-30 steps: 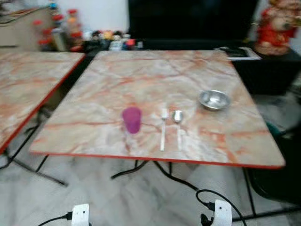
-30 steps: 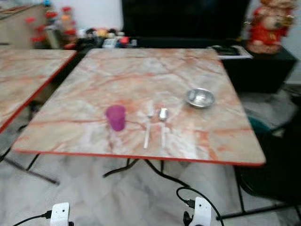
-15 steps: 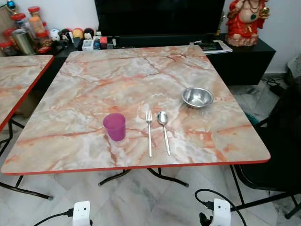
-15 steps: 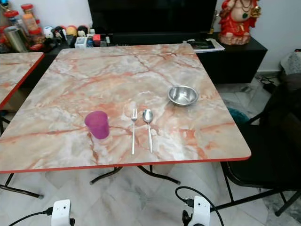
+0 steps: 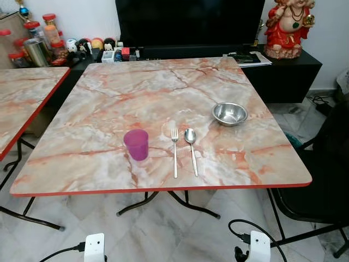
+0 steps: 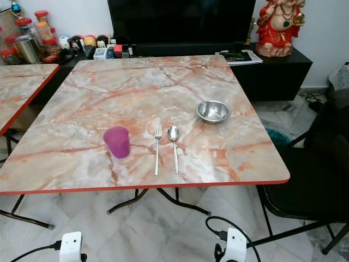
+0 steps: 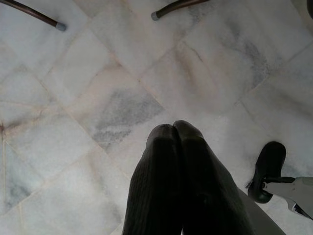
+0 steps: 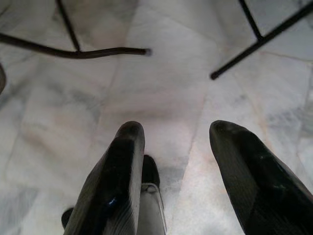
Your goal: Setting the table
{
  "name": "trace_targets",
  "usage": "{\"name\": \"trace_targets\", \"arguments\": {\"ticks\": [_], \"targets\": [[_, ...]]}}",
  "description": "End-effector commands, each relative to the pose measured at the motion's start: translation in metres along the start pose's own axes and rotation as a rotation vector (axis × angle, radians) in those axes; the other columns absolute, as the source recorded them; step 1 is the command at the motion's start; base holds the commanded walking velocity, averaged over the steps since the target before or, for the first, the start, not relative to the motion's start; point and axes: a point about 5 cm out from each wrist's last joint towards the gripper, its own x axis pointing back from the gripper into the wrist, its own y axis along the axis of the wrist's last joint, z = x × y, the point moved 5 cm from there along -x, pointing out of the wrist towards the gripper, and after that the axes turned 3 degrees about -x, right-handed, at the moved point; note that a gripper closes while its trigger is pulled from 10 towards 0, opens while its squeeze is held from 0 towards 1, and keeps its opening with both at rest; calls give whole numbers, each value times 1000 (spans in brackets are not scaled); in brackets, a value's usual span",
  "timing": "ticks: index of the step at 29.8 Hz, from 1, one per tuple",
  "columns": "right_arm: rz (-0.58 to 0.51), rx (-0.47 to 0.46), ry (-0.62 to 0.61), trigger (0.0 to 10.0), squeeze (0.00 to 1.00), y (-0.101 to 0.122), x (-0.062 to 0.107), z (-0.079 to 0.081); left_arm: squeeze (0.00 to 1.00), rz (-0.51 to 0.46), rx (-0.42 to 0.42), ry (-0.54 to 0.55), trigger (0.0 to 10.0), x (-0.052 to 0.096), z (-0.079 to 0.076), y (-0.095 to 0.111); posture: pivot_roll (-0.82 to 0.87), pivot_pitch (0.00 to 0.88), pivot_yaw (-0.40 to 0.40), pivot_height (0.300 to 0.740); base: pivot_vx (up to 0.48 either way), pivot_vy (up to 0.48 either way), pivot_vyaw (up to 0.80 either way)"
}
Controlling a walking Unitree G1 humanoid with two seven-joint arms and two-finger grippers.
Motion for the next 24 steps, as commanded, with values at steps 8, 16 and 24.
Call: {"name": "trace_targets", "arguments": {"ticks": [8, 16, 24], "targets": [[-190, -170, -389, 10000, 0, 27, 12, -81, 0, 10, -13, -3, 10000, 0, -1, -1, -86, 0, 9, 740, 0, 0, 0], [-431, -136, -532, 10000, 0, 86, 25, -105, 0, 5, -16, -7, 10000, -1, -1, 1, -89, 0, 10, 740, 0, 0, 0], [-748, -169, -568, 10000, 0, 176, 51, -101, 0, -3, -8, -4, 10000, -1, 0, 4, -92, 0, 12, 740, 0, 0, 0]]}}
